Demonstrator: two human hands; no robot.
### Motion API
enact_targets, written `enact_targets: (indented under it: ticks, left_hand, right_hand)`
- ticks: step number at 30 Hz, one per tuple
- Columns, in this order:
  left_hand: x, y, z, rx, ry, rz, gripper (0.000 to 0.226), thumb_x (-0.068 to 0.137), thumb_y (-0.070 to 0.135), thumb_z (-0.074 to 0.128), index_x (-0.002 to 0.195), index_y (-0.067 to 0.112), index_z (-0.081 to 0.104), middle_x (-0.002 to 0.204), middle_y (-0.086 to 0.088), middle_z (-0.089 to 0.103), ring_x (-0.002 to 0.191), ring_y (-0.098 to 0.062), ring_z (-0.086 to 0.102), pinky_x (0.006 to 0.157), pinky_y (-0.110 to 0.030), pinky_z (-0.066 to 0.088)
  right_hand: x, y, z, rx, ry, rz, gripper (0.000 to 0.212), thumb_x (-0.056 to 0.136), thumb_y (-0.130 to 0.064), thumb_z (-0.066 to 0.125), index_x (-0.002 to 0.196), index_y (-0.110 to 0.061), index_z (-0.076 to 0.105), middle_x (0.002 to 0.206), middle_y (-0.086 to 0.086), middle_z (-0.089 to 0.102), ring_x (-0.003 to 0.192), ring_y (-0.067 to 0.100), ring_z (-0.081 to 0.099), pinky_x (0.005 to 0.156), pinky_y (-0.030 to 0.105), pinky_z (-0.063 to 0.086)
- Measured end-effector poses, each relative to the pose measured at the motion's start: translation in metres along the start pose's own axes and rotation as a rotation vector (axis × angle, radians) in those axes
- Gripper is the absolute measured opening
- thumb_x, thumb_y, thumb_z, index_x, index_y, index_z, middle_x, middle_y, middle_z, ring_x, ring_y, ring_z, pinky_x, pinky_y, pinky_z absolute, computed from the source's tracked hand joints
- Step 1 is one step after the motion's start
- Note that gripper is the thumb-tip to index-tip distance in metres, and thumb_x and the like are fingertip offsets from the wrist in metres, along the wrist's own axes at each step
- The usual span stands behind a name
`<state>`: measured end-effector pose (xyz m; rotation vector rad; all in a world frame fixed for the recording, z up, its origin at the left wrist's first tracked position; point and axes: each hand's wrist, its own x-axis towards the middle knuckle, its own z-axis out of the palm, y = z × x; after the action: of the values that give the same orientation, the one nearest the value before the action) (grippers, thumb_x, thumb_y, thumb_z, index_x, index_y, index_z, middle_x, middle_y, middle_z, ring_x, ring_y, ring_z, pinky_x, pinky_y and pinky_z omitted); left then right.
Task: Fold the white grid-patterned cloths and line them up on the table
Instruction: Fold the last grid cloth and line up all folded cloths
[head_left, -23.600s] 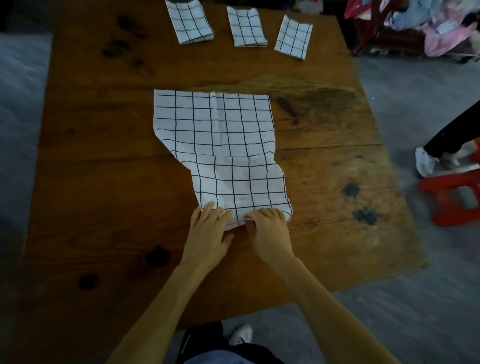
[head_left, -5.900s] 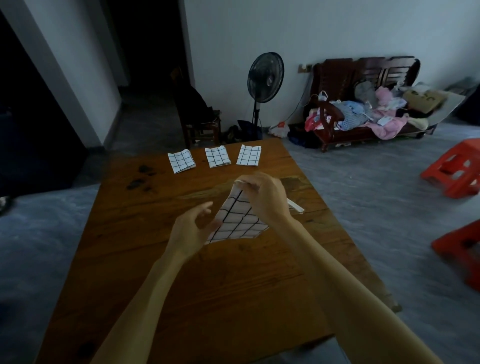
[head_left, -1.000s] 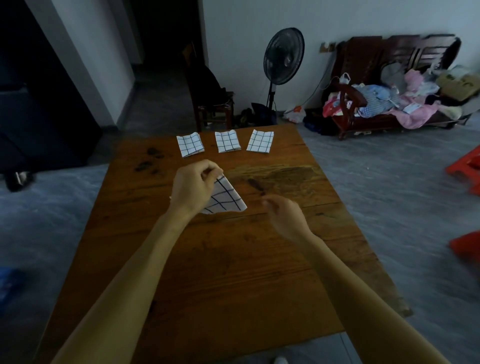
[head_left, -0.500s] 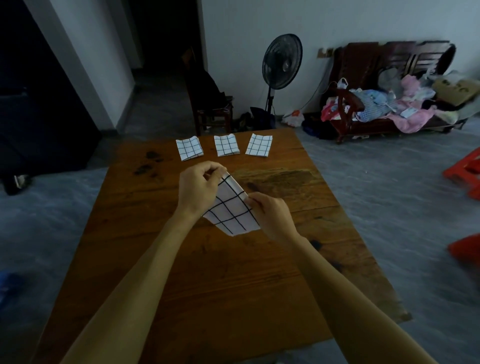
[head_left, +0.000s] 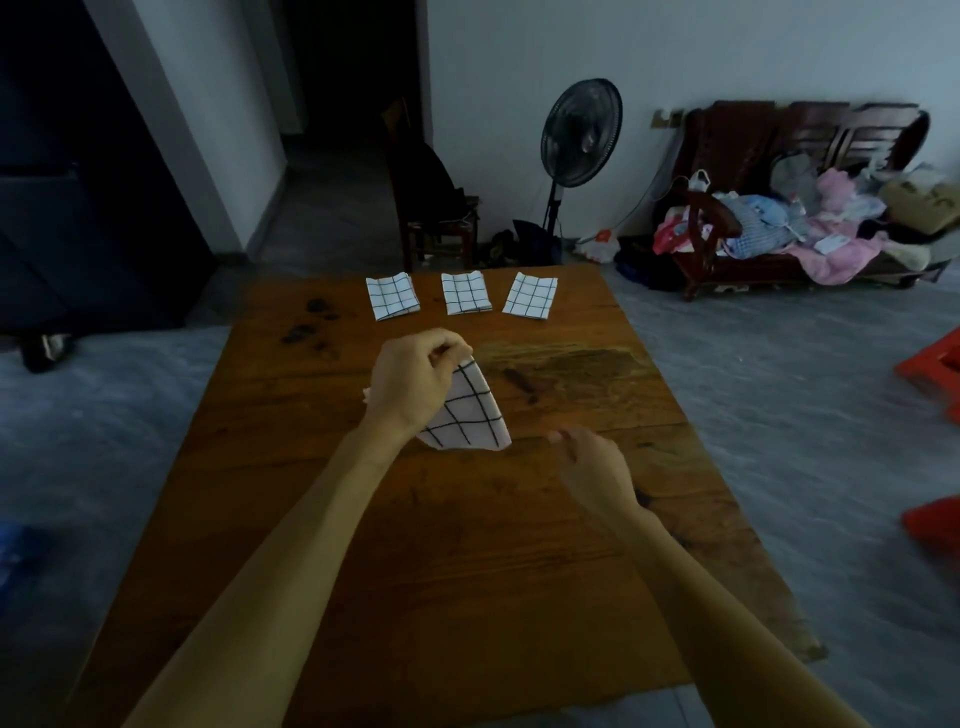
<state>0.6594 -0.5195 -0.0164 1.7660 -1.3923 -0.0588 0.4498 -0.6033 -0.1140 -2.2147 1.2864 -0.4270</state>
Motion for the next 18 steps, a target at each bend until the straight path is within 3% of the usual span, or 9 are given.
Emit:
enact_targets:
  ticks: [2, 3, 5, 8, 10, 13, 18]
  left_hand:
    - [-0.01, 0.0, 0.007, -0.004, -0.084, 0.003, 0.014, 0.092, 0.017, 0.059, 0.101, 0.012, 0.069, 0.094, 0.001, 0.069, 0.079, -0.005, 0.059, 0.071, -0.015, 0.048]
    - [-0.015, 0.001, 0.012, -0.01, -0.112, 0.007, 0.014, 0.092, 0.018, 0.059, 0.1, 0.013, 0.069, 0.093, 0.001, 0.069, 0.079, -0.006, 0.059, 0.072, -0.018, 0.051]
    - [-0.022, 0.003, 0.017, -0.037, -0.144, 0.018, 0.013, 0.092, 0.02, 0.059, 0.098, 0.015, 0.069, 0.091, 0.004, 0.068, 0.081, -0.008, 0.06, 0.075, -0.027, 0.054]
    - [-0.025, 0.007, 0.012, -0.089, -0.183, 0.006, 0.017, 0.09, 0.026, 0.061, 0.104, 0.018, 0.068, 0.095, 0.007, 0.065, 0.085, -0.007, 0.059, 0.077, -0.028, 0.053]
    - [-0.027, 0.001, 0.002, -0.076, -0.228, -0.037, 0.026, 0.087, 0.03, 0.064, 0.11, 0.019, 0.065, 0.098, 0.009, 0.061, 0.087, -0.007, 0.057, 0.075, -0.024, 0.051]
    - [-0.036, -0.019, -0.007, -0.065, -0.218, -0.117, 0.016, 0.085, 0.025, 0.067, 0.1, 0.018, 0.067, 0.094, 0.01, 0.064, 0.086, -0.007, 0.06, 0.075, -0.026, 0.052]
    - [-0.047, -0.024, -0.007, -0.195, -0.102, -0.242, 0.007, 0.087, 0.024, 0.066, 0.09, 0.017, 0.067, 0.086, 0.007, 0.066, 0.079, -0.001, 0.061, 0.065, -0.014, 0.043]
  right_hand:
    - [0.007, -0.034, -0.008, 0.057, 0.0, -0.159, 0.031, 0.1, -0.034, 0.049, 0.128, -0.023, 0.055, 0.098, -0.016, 0.058, 0.076, 0.003, 0.059, 0.066, 0.023, 0.047]
    - [0.01, -0.053, -0.01, 0.051, -0.039, -0.218, 0.031, 0.099, -0.032, 0.052, 0.128, -0.022, 0.056, 0.102, -0.015, 0.054, 0.081, 0.004, 0.057, 0.068, 0.02, 0.045]
    - [0.013, -0.078, -0.008, 0.006, -0.081, -0.285, 0.015, 0.098, -0.026, 0.054, 0.104, -0.016, 0.063, 0.092, -0.007, 0.059, 0.071, 0.007, 0.053, 0.062, 0.019, 0.037]
    - [0.015, -0.08, -0.004, 0.143, -0.037, -0.237, 0.022, 0.098, -0.023, 0.055, 0.084, -0.011, 0.065, 0.072, 0.0, 0.064, 0.058, 0.011, 0.054, 0.054, 0.021, 0.038]
    - [0.012, -0.069, -0.007, 0.346, -0.026, -0.153, 0.018, 0.096, -0.024, 0.058, 0.086, -0.015, 0.069, 0.075, -0.004, 0.069, 0.064, 0.007, 0.063, 0.058, 0.02, 0.049]
    - [0.011, -0.057, -0.012, 0.522, -0.011, -0.103, 0.019, 0.093, -0.024, 0.062, 0.09, -0.007, 0.07, 0.086, 0.003, 0.073, 0.079, 0.014, 0.07, 0.072, 0.038, 0.06]
    - [0.004, -0.063, -0.018, 0.626, -0.051, -0.111, 0.011, 0.092, -0.022, 0.064, 0.092, -0.013, 0.07, 0.09, -0.001, 0.074, 0.084, 0.009, 0.07, 0.072, 0.026, 0.058]
